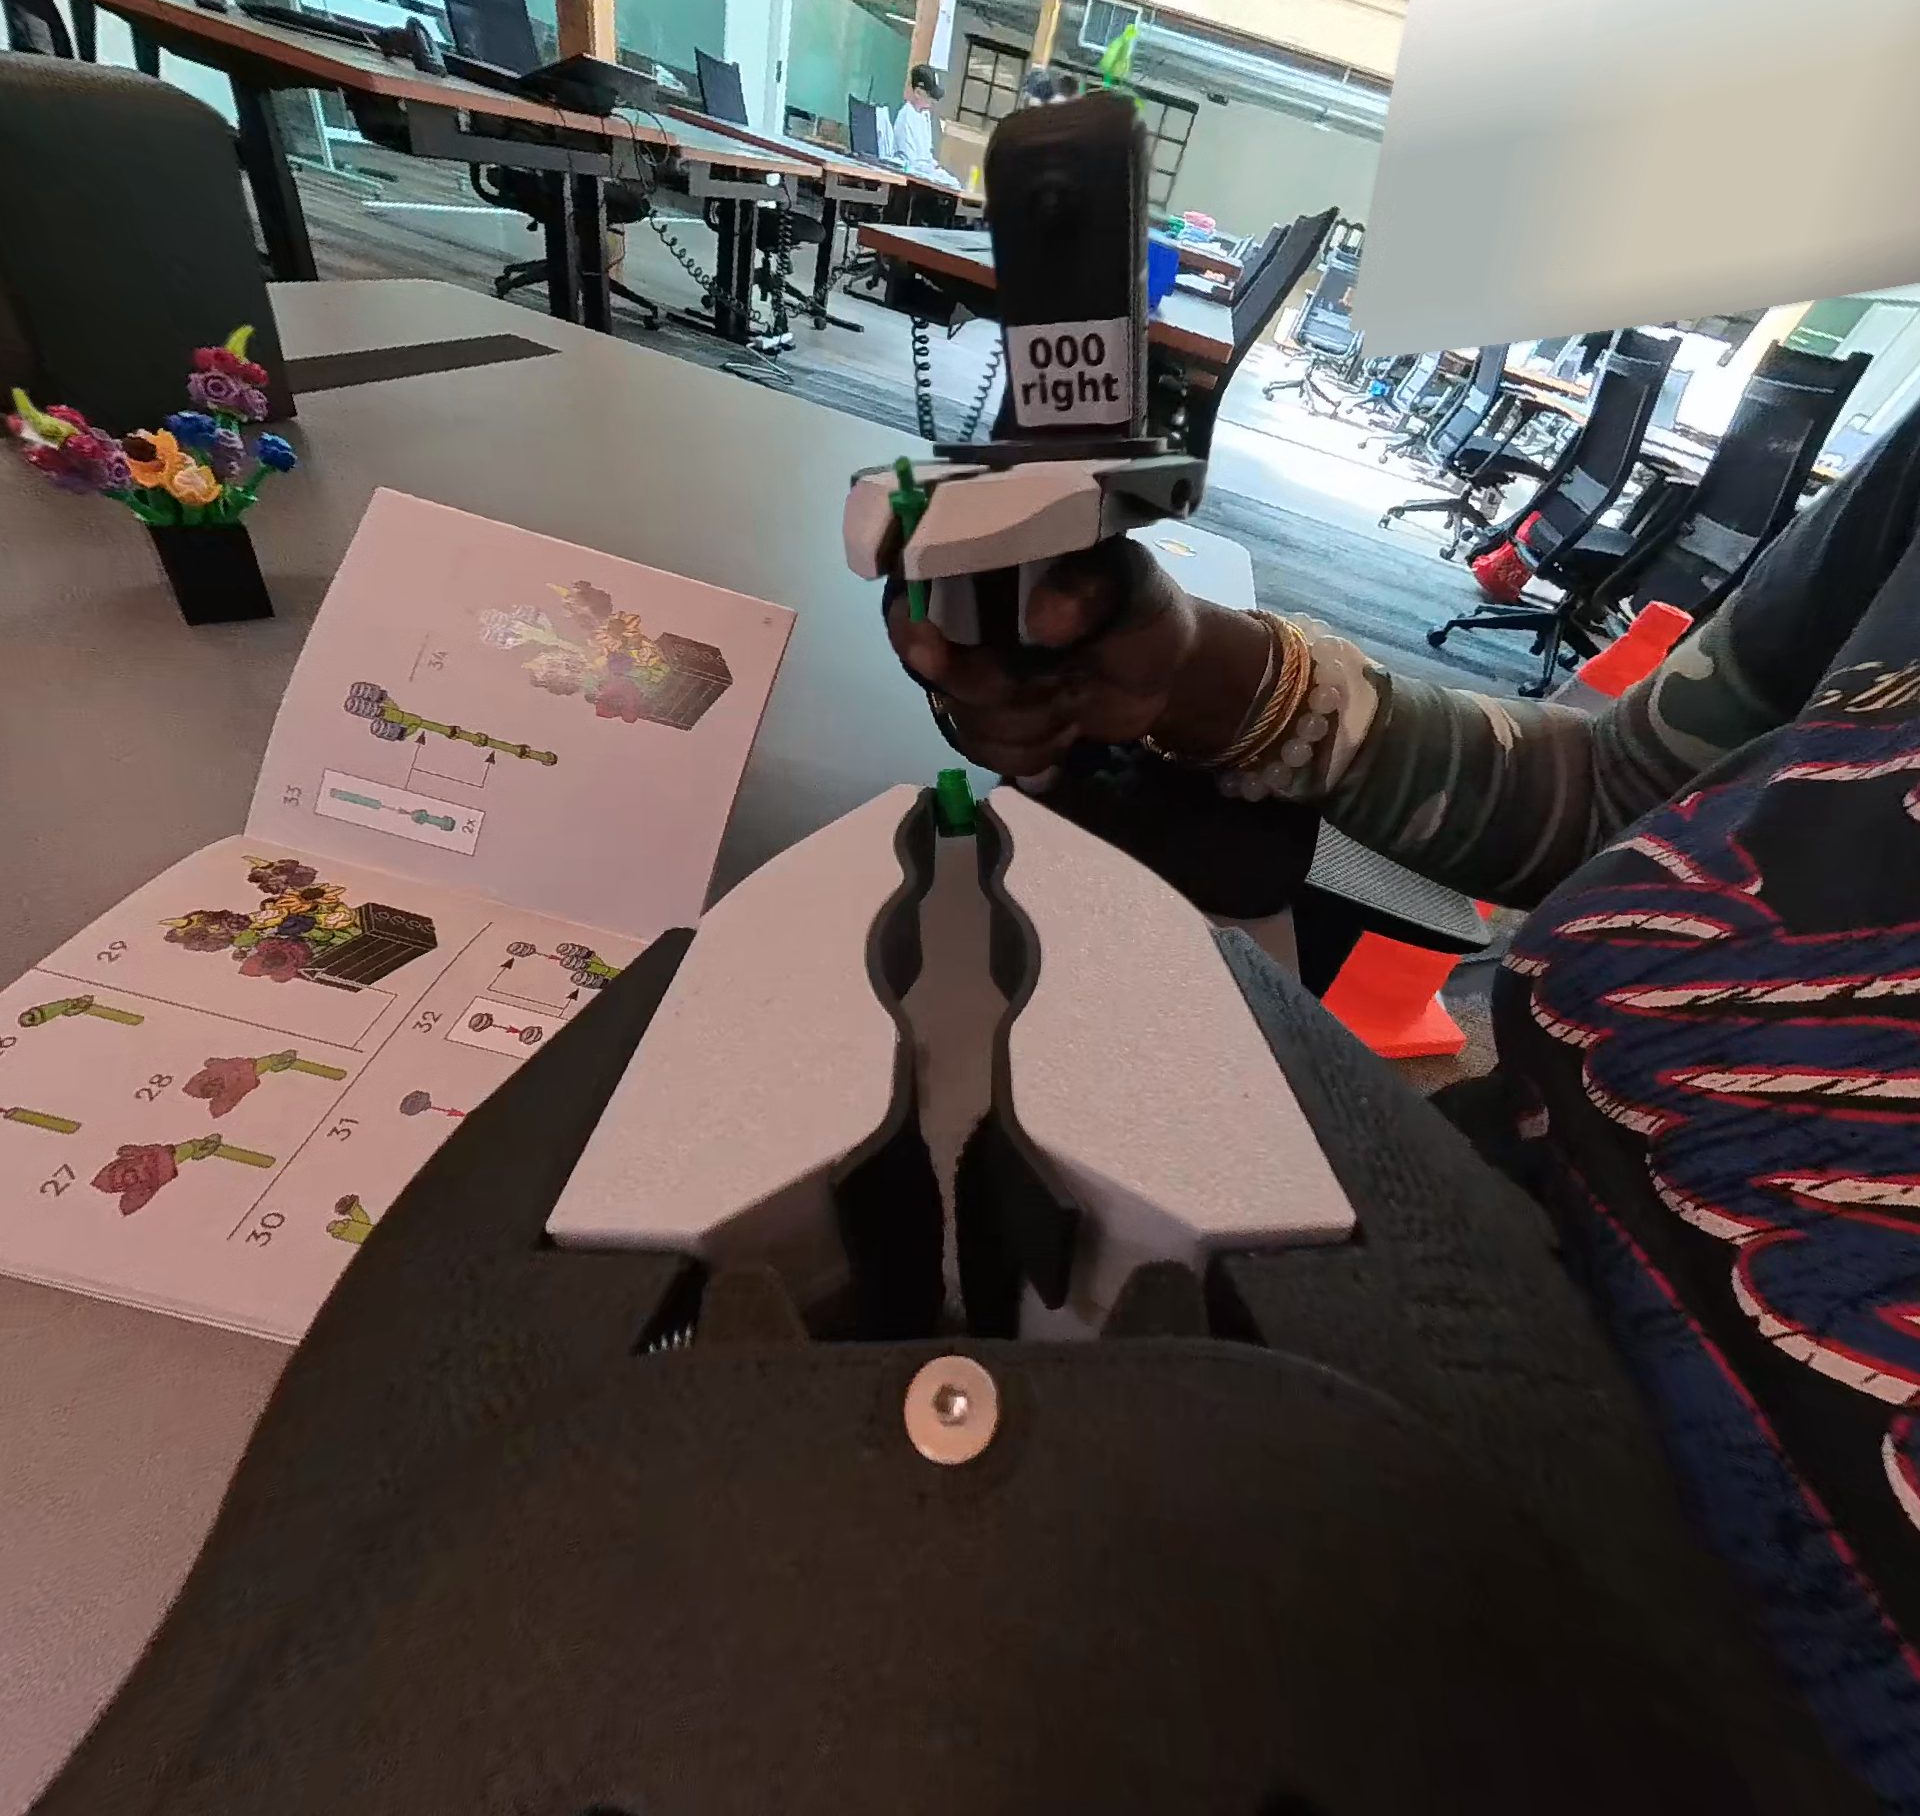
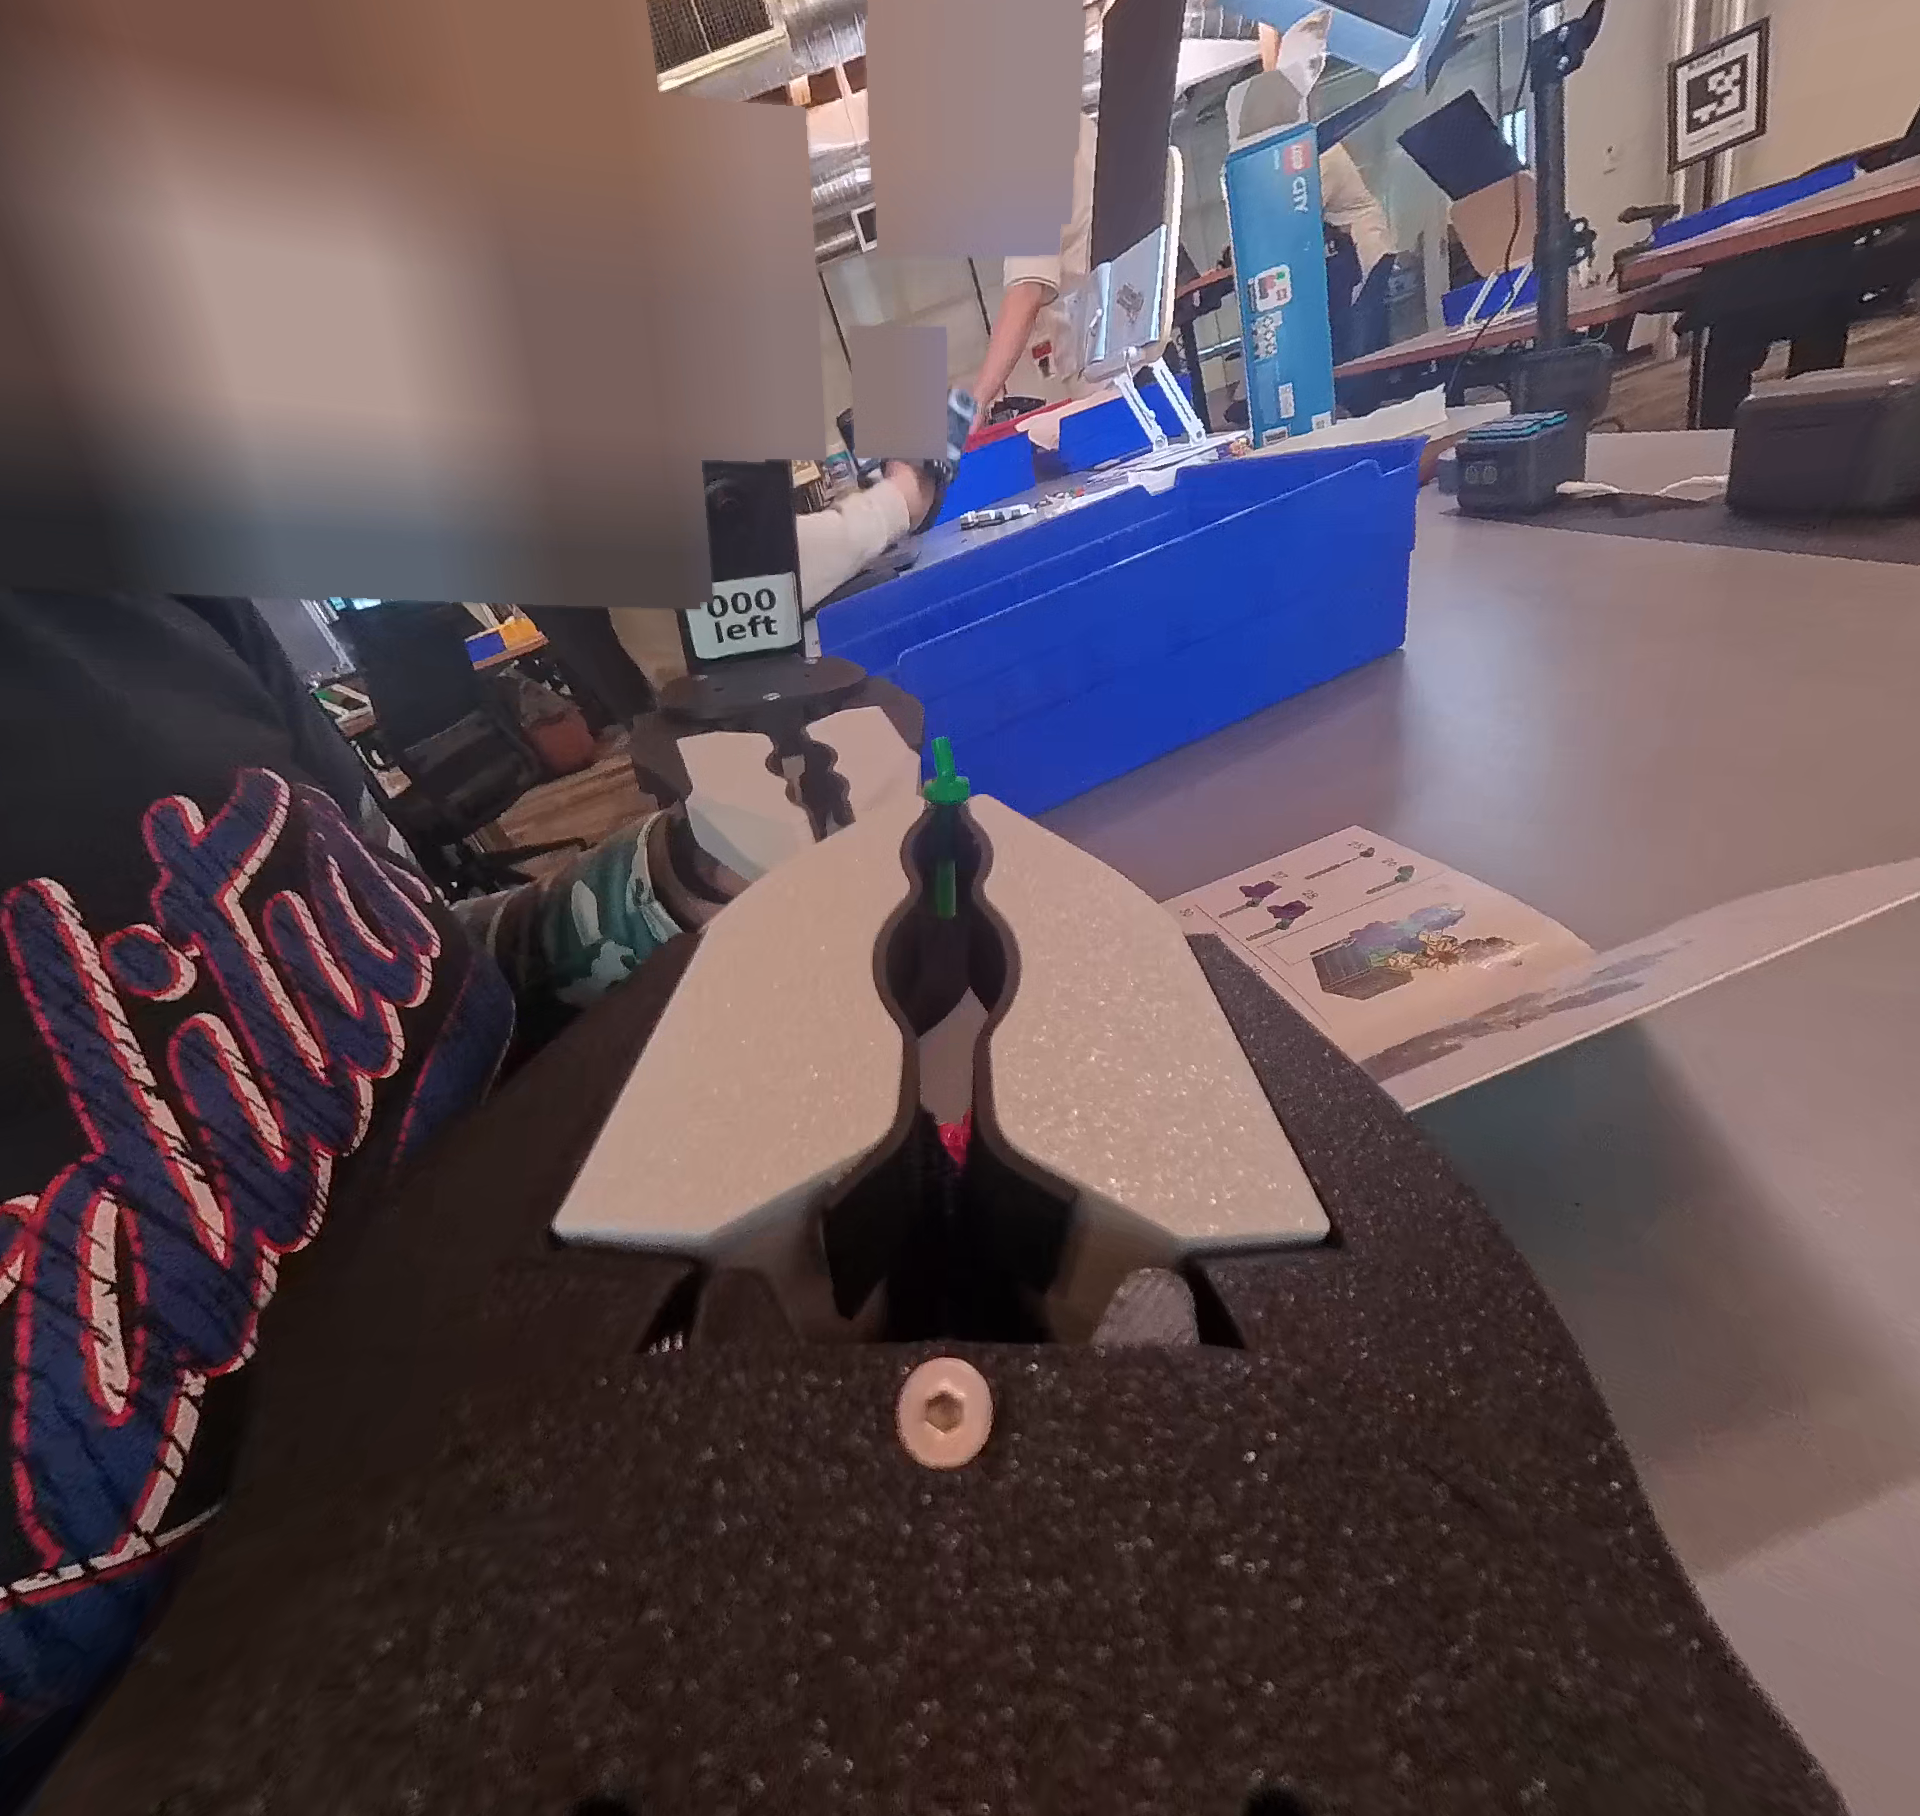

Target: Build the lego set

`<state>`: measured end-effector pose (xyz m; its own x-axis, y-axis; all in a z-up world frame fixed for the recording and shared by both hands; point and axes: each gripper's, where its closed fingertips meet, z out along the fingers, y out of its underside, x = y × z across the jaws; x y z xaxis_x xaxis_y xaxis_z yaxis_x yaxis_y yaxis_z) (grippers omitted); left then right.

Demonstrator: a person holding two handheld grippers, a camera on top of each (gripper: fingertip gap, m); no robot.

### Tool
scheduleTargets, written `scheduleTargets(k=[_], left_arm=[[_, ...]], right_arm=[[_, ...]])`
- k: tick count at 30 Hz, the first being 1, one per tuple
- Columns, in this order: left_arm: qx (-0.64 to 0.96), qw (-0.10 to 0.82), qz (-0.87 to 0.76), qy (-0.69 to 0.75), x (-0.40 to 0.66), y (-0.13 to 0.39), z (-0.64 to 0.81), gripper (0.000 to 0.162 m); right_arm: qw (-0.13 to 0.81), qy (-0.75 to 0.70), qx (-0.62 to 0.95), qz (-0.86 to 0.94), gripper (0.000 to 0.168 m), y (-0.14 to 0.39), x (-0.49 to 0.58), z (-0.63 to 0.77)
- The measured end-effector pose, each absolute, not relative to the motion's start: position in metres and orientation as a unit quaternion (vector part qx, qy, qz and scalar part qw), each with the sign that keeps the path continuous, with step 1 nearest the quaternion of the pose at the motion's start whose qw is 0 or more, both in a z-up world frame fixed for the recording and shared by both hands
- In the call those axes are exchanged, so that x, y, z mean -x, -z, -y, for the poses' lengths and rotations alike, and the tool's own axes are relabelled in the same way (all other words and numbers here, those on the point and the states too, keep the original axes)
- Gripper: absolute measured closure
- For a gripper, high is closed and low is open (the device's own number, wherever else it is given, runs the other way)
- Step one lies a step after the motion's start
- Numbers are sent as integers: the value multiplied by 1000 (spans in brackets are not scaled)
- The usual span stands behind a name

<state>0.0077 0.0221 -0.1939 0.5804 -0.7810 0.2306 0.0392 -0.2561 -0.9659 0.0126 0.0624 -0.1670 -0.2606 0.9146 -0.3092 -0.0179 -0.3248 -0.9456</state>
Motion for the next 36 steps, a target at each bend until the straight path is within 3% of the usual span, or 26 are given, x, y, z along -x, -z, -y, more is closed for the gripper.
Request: scheduleTargets(k=[1,36], left_arm=[[698,549,-263,377,-7,193,-22,154],[719,522,-288,358,-11,203,-25,154]], right_arm=[[360,-646,490,462,166,168,-12,-61],[420,-424,483,641,166,196,-10,-51]])
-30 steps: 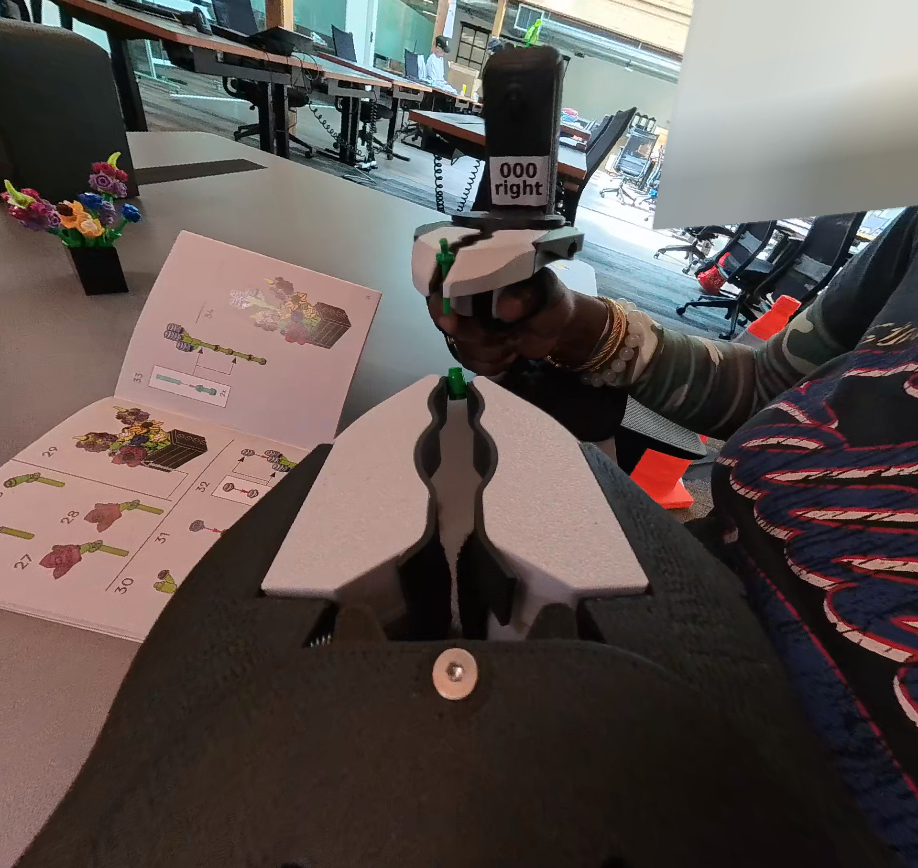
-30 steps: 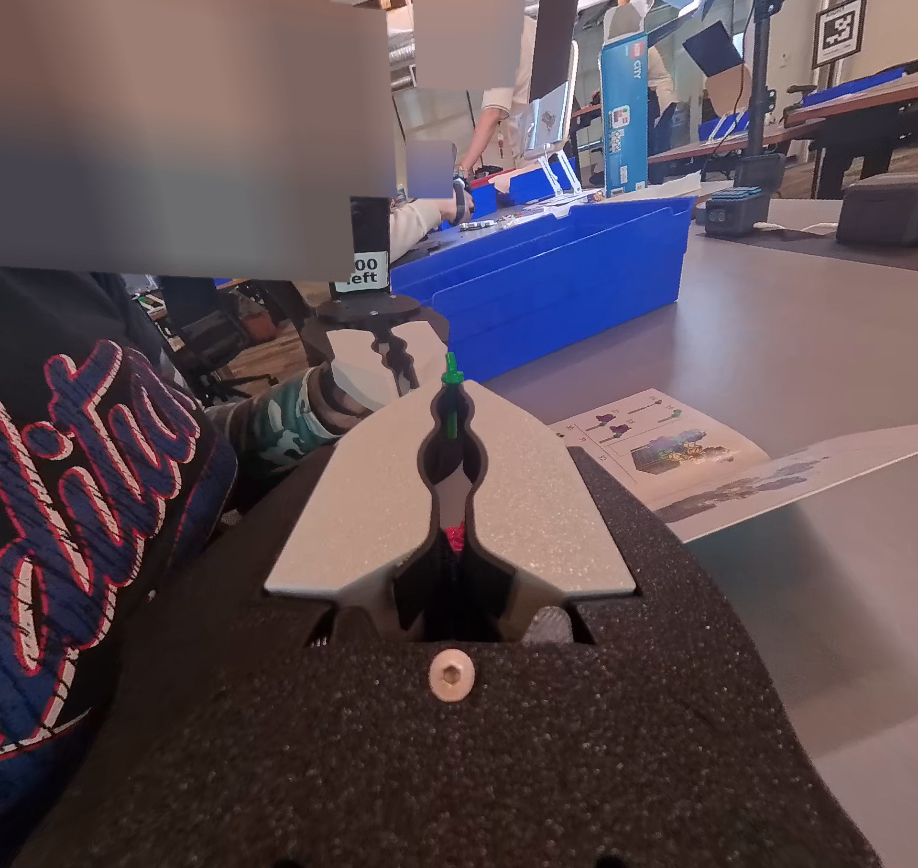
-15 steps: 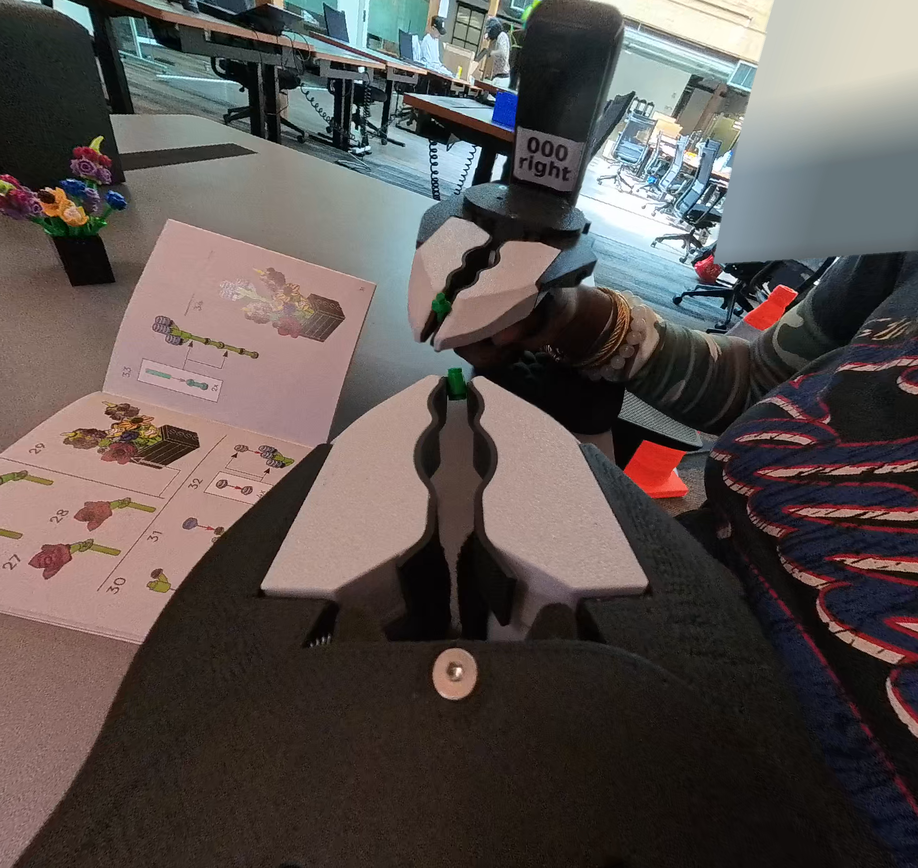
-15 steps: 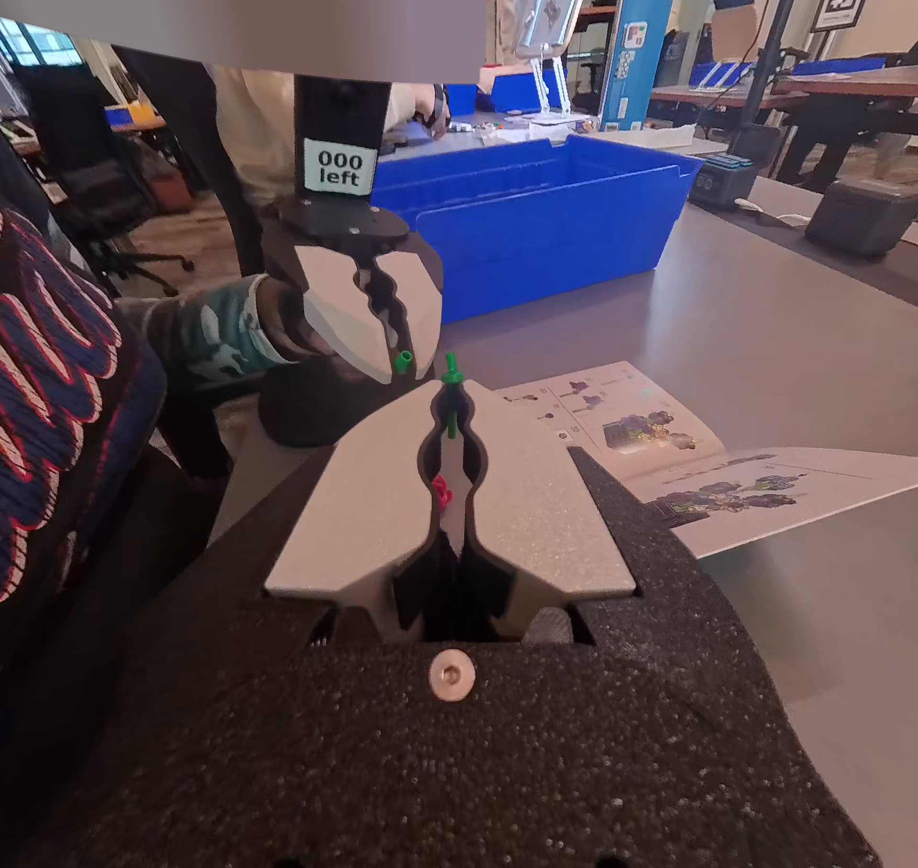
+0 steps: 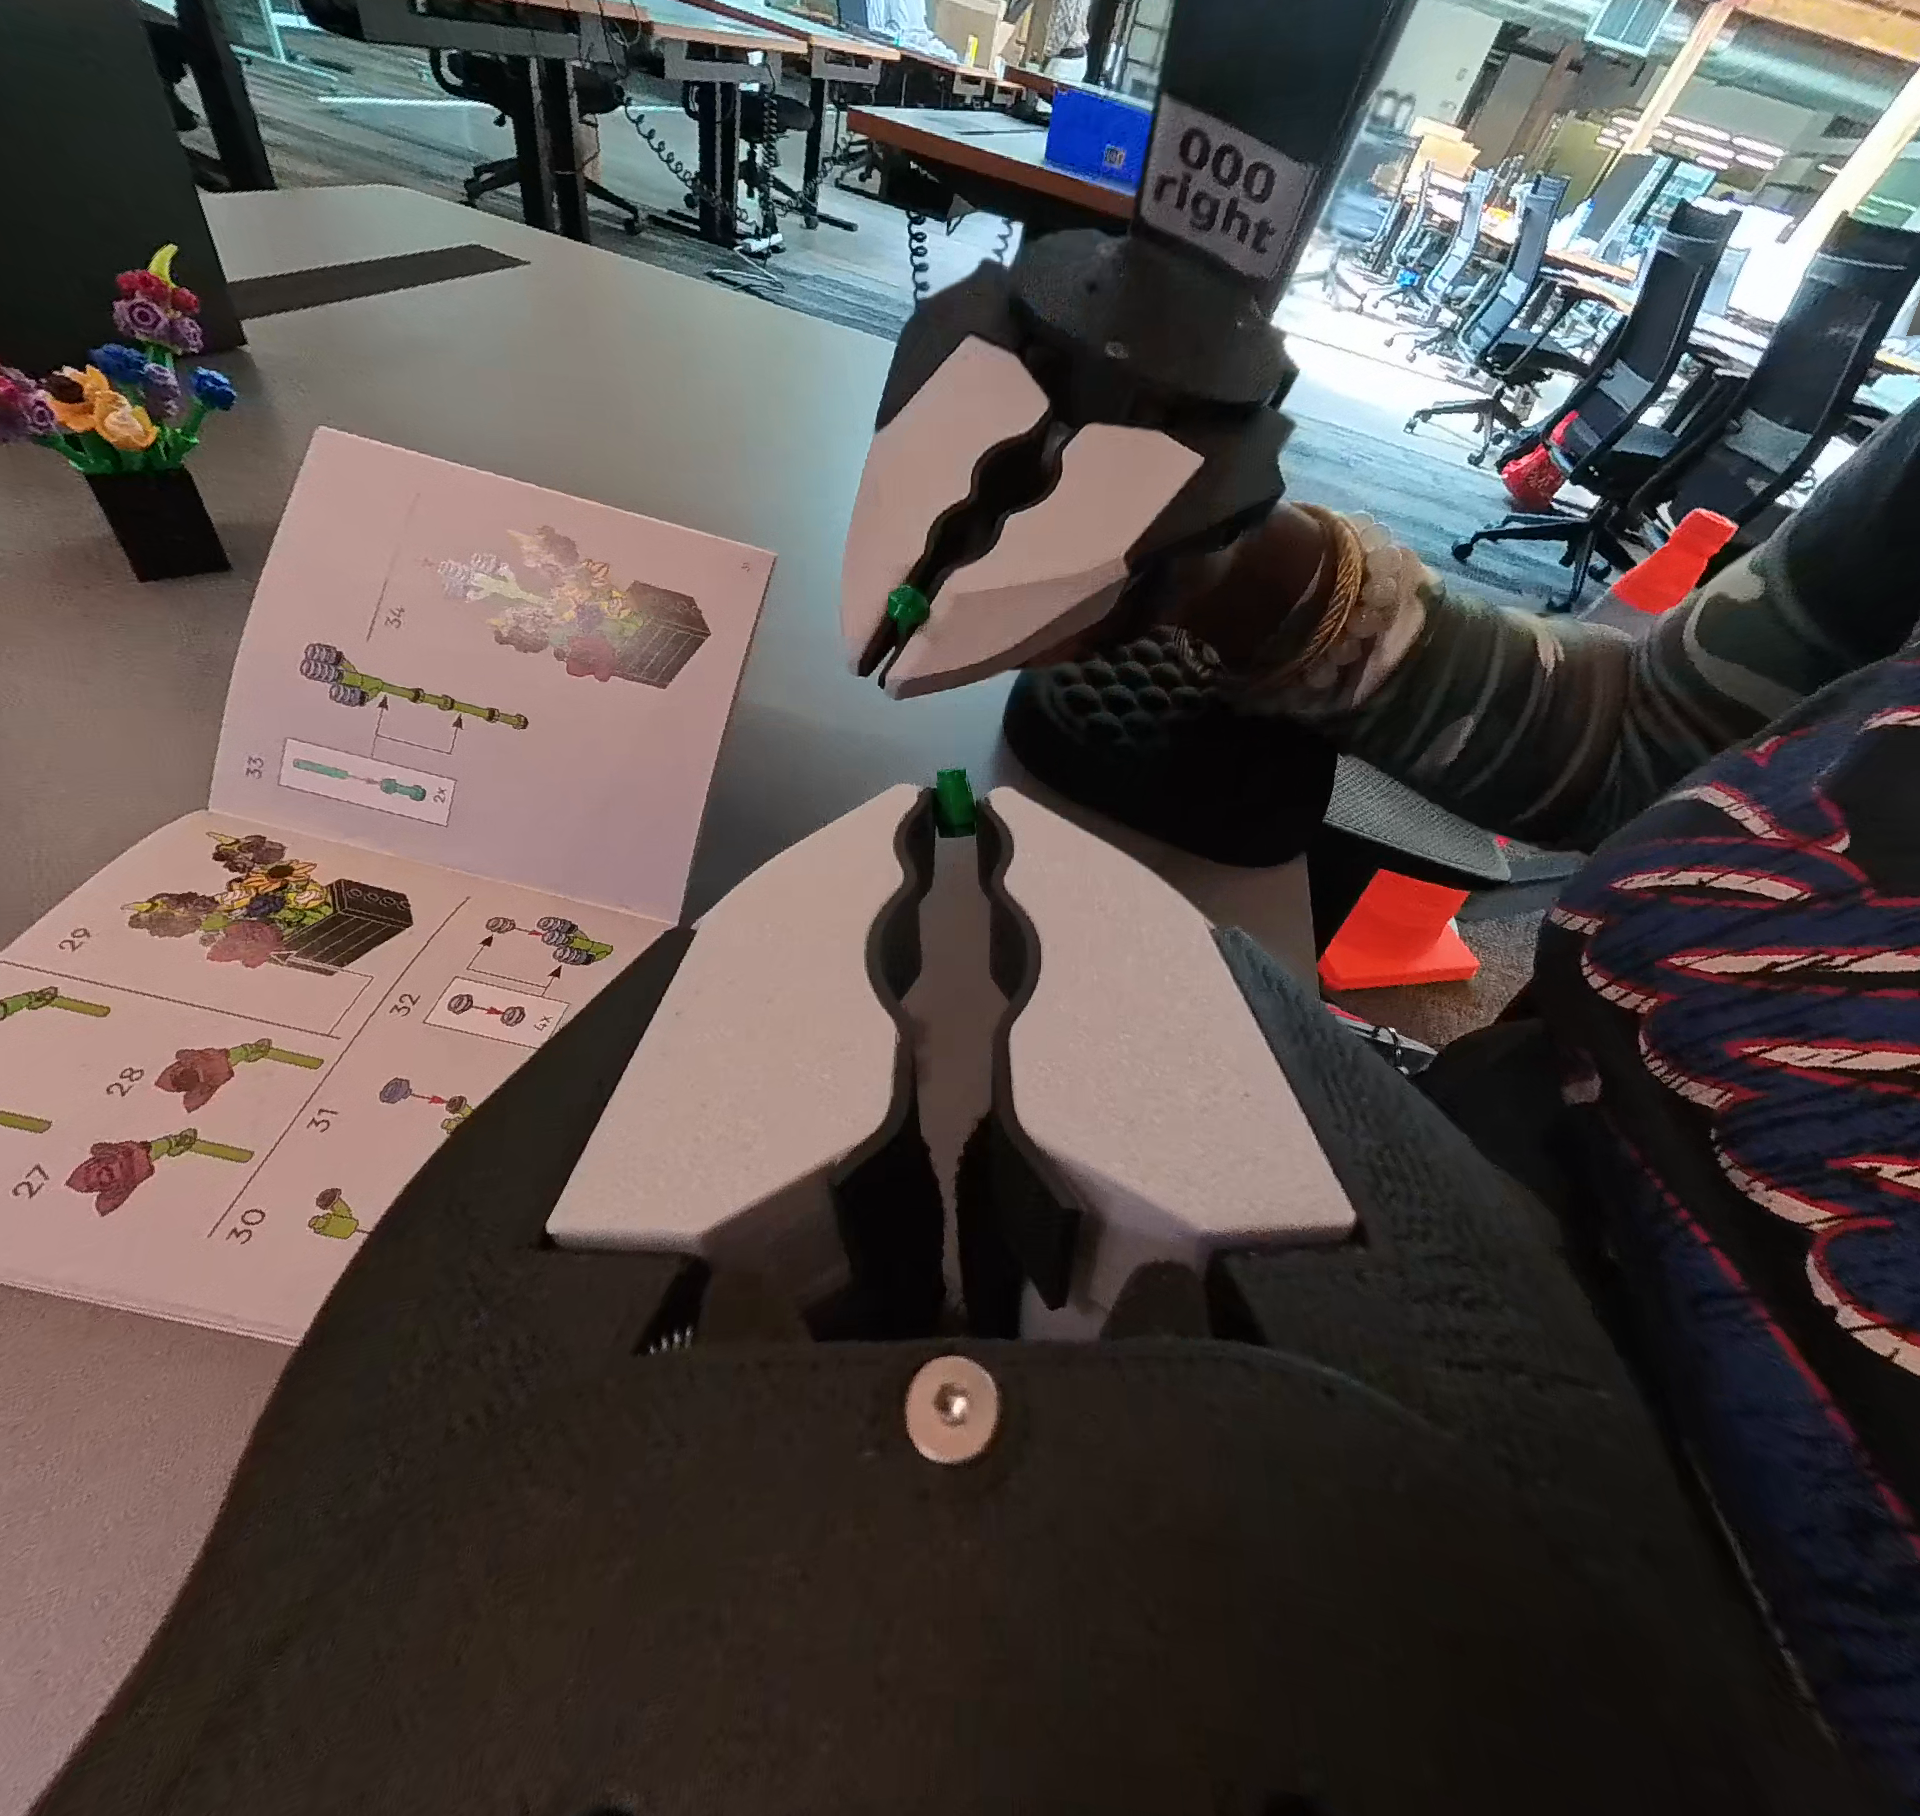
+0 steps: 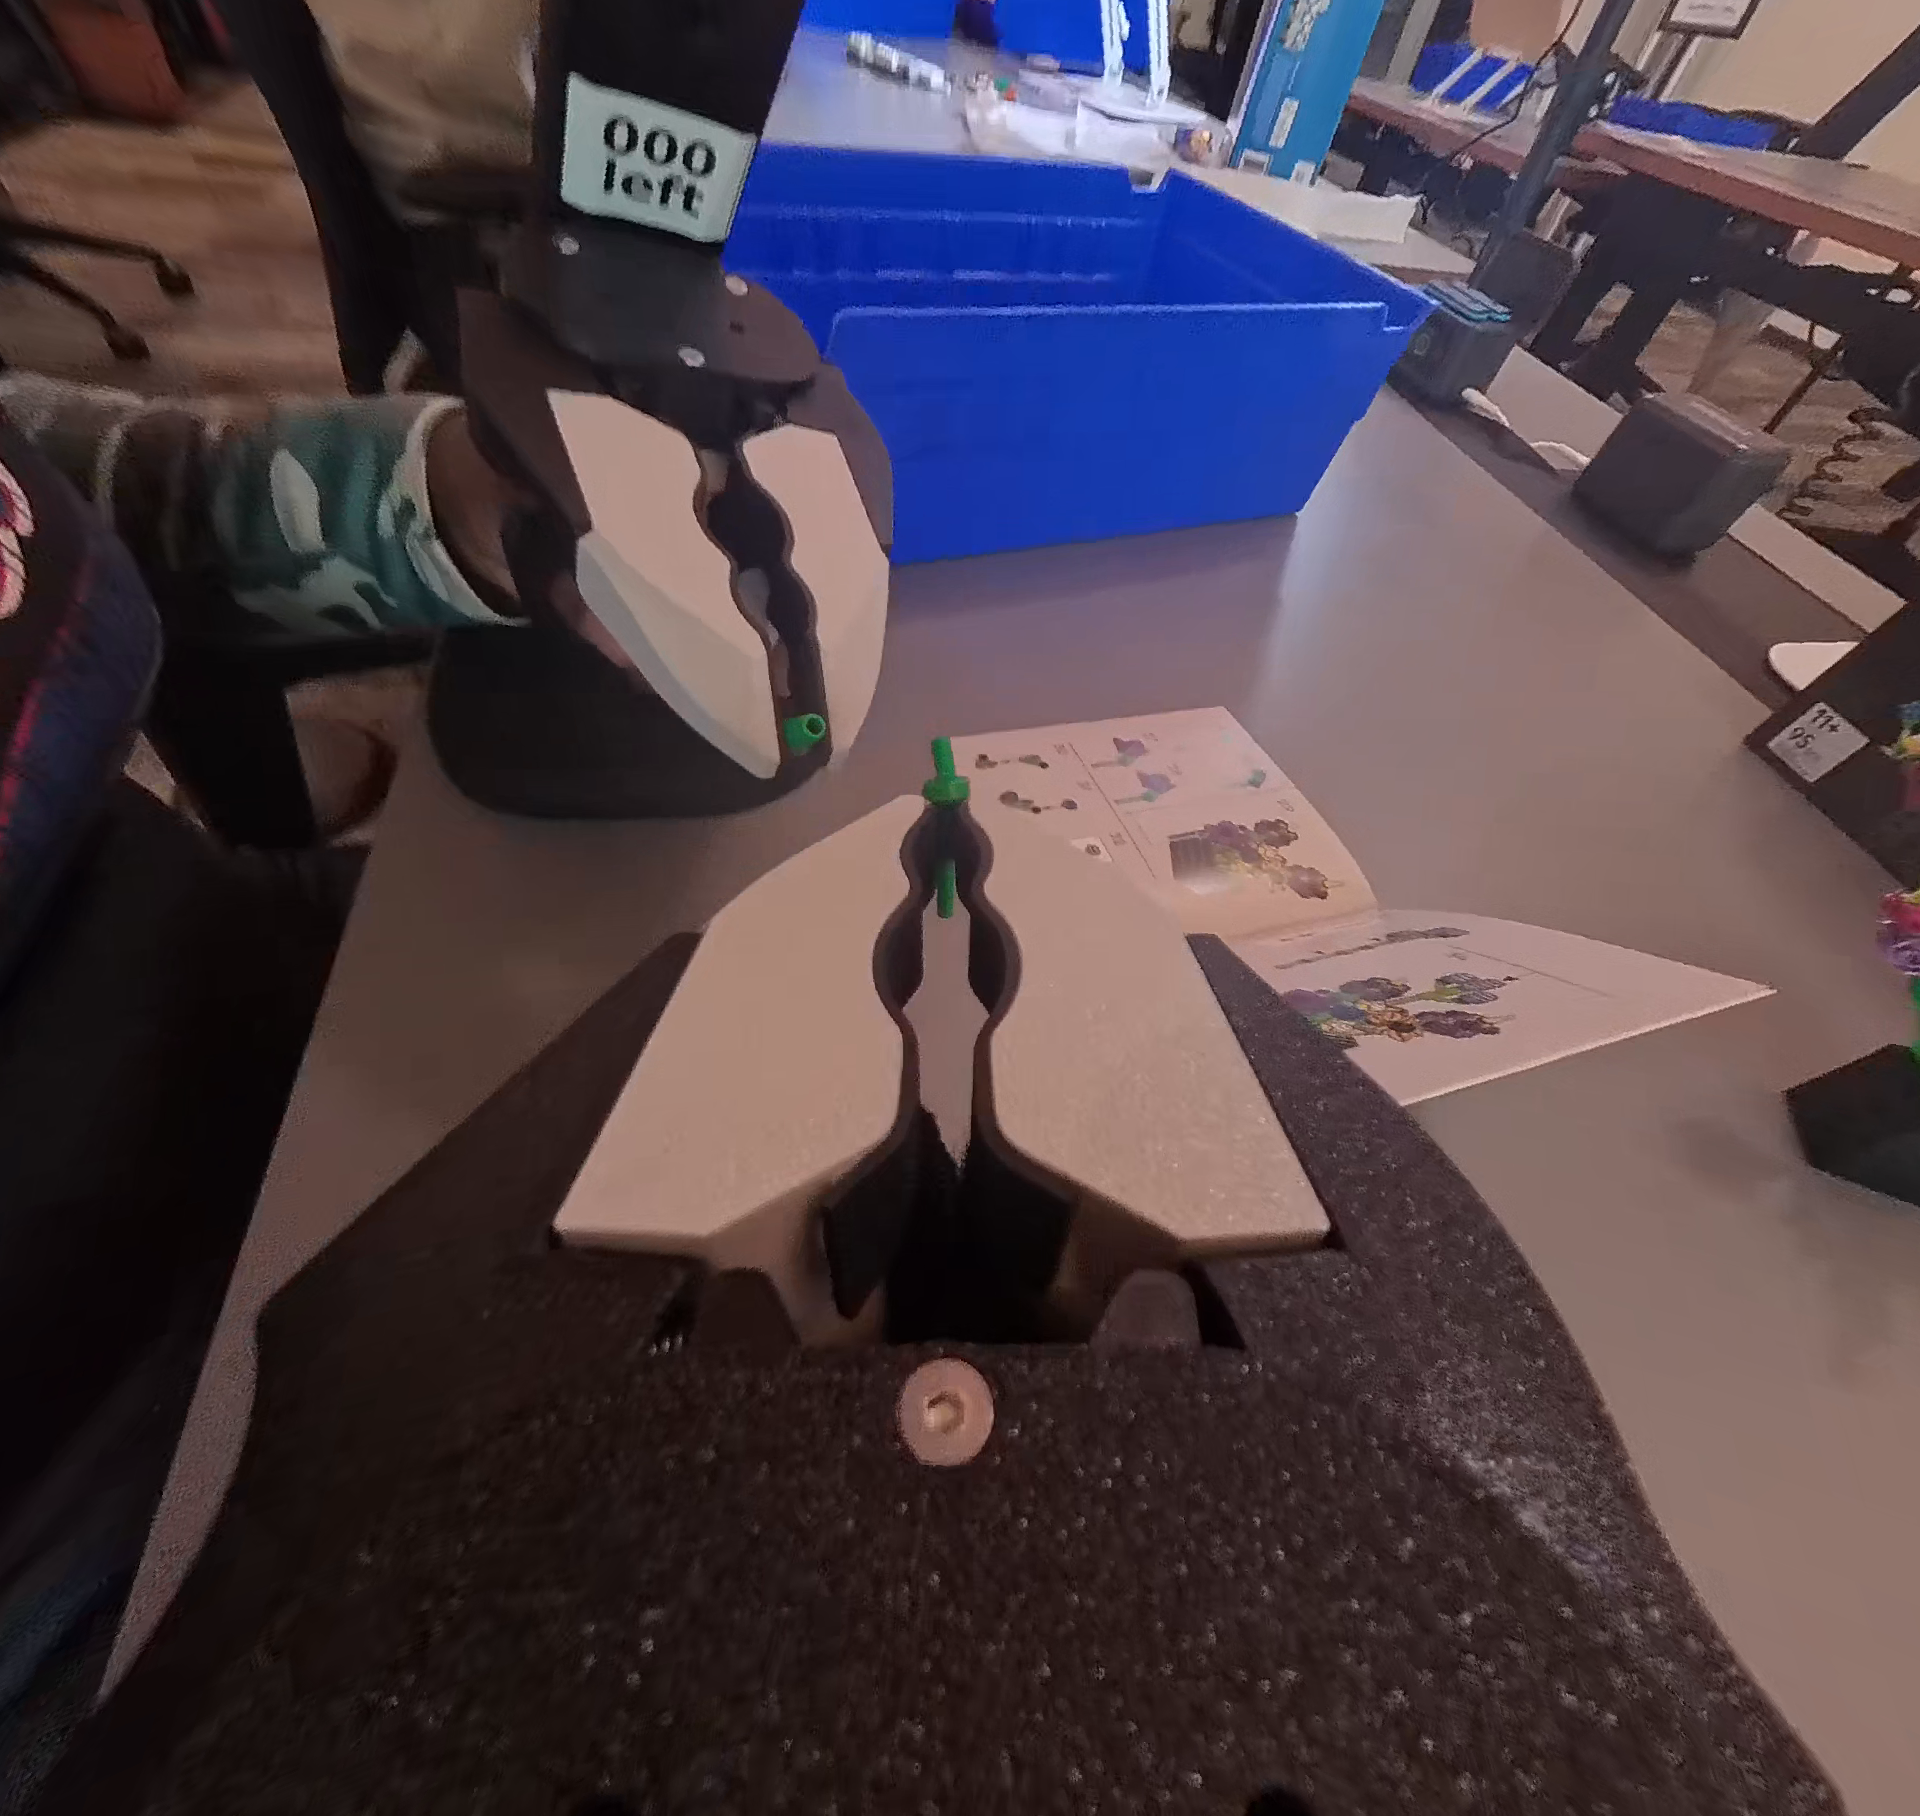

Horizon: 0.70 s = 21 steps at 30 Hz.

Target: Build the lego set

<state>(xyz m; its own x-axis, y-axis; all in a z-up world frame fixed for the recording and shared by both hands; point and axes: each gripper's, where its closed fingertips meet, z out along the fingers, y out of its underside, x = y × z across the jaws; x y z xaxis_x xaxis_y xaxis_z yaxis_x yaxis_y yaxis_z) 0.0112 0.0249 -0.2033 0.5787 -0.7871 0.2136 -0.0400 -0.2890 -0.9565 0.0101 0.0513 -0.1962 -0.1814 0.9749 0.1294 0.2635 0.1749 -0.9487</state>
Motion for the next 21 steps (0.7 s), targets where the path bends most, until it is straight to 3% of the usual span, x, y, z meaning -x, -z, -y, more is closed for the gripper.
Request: scheduleTargets(k=[9,14,21], left_arm=[[731,505,-323,326,-19,213,-22,154],[746,475,-361,296,-27,226,-19,154],[762,442,-399,255,-33,242,-17,154]], right_arm=[[414,-306,448,731,166,205,-19,-45],[334,-158,382,847,165,220,-31,-39],[284,-81,324,899,166,232,-32,-34]])
